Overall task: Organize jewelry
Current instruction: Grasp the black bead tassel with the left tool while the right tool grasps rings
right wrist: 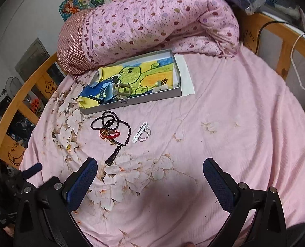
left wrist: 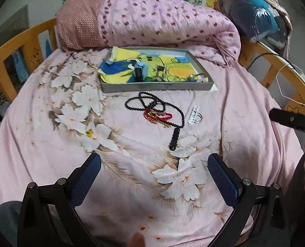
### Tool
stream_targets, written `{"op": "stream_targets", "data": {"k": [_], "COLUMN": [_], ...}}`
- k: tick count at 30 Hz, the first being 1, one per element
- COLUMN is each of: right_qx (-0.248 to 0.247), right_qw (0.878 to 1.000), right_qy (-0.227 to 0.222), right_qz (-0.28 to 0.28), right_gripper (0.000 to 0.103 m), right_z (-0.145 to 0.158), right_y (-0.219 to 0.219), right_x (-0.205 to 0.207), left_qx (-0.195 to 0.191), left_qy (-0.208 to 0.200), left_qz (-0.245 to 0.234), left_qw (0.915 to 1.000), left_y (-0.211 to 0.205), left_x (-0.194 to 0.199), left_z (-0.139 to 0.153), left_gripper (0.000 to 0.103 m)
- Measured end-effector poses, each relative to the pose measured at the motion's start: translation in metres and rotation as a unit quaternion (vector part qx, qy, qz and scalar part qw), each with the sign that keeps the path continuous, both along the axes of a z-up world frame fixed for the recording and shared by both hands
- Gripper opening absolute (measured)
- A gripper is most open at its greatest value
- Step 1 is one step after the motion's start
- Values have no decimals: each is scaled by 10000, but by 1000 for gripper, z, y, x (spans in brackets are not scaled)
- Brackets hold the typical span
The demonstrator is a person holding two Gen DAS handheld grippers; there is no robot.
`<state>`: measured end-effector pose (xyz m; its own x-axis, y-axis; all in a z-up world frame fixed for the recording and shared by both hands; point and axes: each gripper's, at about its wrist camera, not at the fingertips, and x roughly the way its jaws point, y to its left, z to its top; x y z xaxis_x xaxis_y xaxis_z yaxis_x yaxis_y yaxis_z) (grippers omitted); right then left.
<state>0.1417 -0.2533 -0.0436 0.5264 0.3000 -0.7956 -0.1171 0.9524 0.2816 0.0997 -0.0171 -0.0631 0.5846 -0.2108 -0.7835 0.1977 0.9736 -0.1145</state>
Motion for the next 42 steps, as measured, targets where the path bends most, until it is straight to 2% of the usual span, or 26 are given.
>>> {"op": "stream_targets", "data": {"k": [5, 10, 15, 18, 20, 22, 23, 25, 27, 29, 33, 37, 42], "right_qx": [104, -350, -278, -144, -225, -322, -348, -373, -464, -547, -568, -635, -810], "right_qw": [9994, 9973, 9936, 9920, 9900, 9882, 9870, 9844, 9809, 9776, 9718, 9666, 9608], "right_qy": [253, 319, 550, 696, 812, 896, 951, 1040, 1092, 1120, 1136, 1168, 1221], "right_qz": [196, 563, 948, 1044, 1134, 1200, 1247, 1370, 1544, 1697, 1989, 2192, 2355], "right_gripper": [103, 103, 103, 103, 103, 103, 103, 98, 77, 68, 49, 40, 40], "right_z": [-9, -20, -38, -49, -59, -69, -74, -83, -90, -96, -106, -115, -124], "right_y": [-8, -9, -14, -16, -14, -11, -8, -1, 6, 14, 29, 42, 52], "right_x": [28, 58, 88, 105, 116, 123, 127, 131, 135, 138, 143, 148, 148], "left_qx": [-13, -2, -123, -41, -8, 21, 30, 29, 45, 50, 30, 71, 87], "left_qy": [135, 297, 502, 578, 699, 792, 855, 929, 987, 1066, 1201, 1289, 1380], "left_qz": [-231, -445, -611, -690, -727, -728, -727, -745, -780, -826, -918, -943, -880], "left_qw": [9996, 9986, 9968, 9959, 9949, 9942, 9937, 9929, 9920, 9909, 9885, 9871, 9865], "left_y": [-9, -21, -28, -33, -34, -37, -37, -39, -41, -43, -48, -50, -48], "left_x": [17, 39, 58, 68, 74, 77, 80, 83, 85, 88, 91, 93, 98], "left_z": [-11, -25, -40, -49, -57, -64, -68, -74, -79, -84, -93, -100, -107], "left_gripper": [101, 101, 99, 91, 77, 73, 68, 58, 52, 41, 33, 29, 22]}}
